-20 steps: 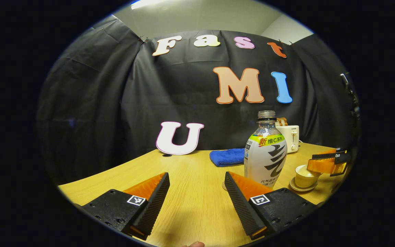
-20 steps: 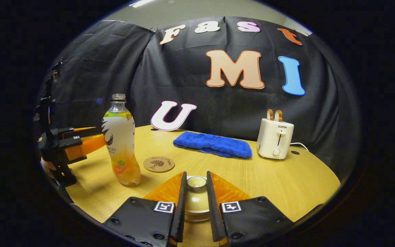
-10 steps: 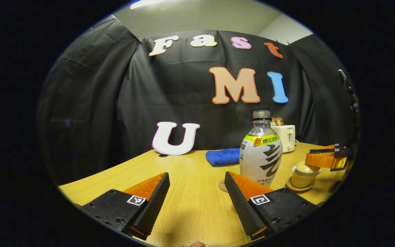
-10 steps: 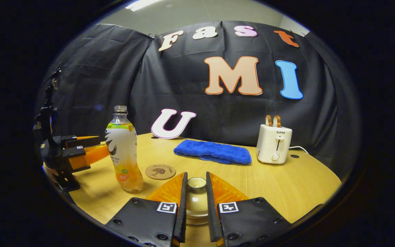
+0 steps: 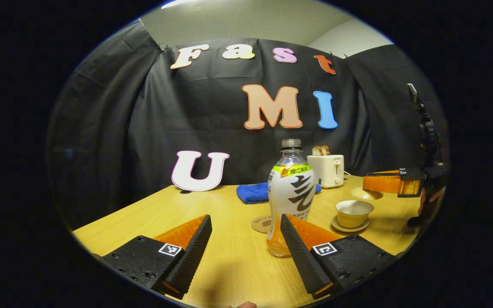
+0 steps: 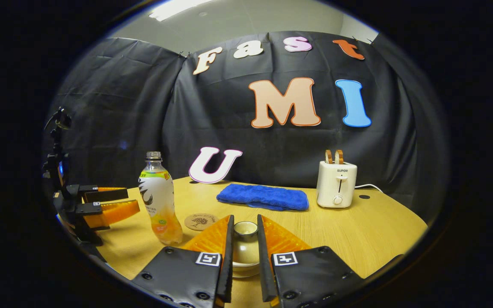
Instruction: Open the teacup lid with one hand, grasp the water bottle and pour water into the teacup with the other hand; after pouring, place the water bottle on the coaster and then close the teacup lid.
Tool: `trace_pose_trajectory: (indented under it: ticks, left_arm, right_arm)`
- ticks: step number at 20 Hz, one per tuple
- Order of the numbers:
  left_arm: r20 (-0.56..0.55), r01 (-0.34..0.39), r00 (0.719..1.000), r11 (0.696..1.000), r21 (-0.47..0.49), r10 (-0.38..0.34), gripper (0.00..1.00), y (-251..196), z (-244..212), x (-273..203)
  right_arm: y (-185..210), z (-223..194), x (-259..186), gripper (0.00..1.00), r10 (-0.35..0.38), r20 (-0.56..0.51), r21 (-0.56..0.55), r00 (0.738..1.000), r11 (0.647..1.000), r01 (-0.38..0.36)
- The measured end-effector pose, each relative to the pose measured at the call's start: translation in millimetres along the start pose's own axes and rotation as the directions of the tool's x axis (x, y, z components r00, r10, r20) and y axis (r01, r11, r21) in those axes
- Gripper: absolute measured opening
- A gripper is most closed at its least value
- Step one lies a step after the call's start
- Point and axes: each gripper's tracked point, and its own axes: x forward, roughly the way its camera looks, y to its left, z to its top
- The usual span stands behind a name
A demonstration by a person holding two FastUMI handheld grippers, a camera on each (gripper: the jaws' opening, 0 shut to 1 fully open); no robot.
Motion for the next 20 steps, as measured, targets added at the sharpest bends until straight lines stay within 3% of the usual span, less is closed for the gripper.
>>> trace_pose_trajectory:
  ticks: [11, 16, 20]
  left_arm:
    - [-0.062, 0.122, 0.990, 0.991, -0.048, -0.125, 0.95, -52, -7, 20]
    - [-0.088, 0.098, 0.991, 0.993, -0.064, -0.104, 0.94, -55, -11, 37]
    - [-0.095, 0.062, 0.993, 0.996, -0.071, -0.069, 0.86, -52, -11, 47]
  right_arm:
    - [-35, 16, -22, 0.29, -0.047, 0.043, 0.016, 0.998, 0.999, 0.046]
    - [-48, 26, -28, 0.29, -0.070, 0.066, 0.021, 0.995, 0.997, 0.068]
    - [-62, 33, -36, 0.29, -0.098, 0.079, 0.036, 0.992, 0.995, 0.095]
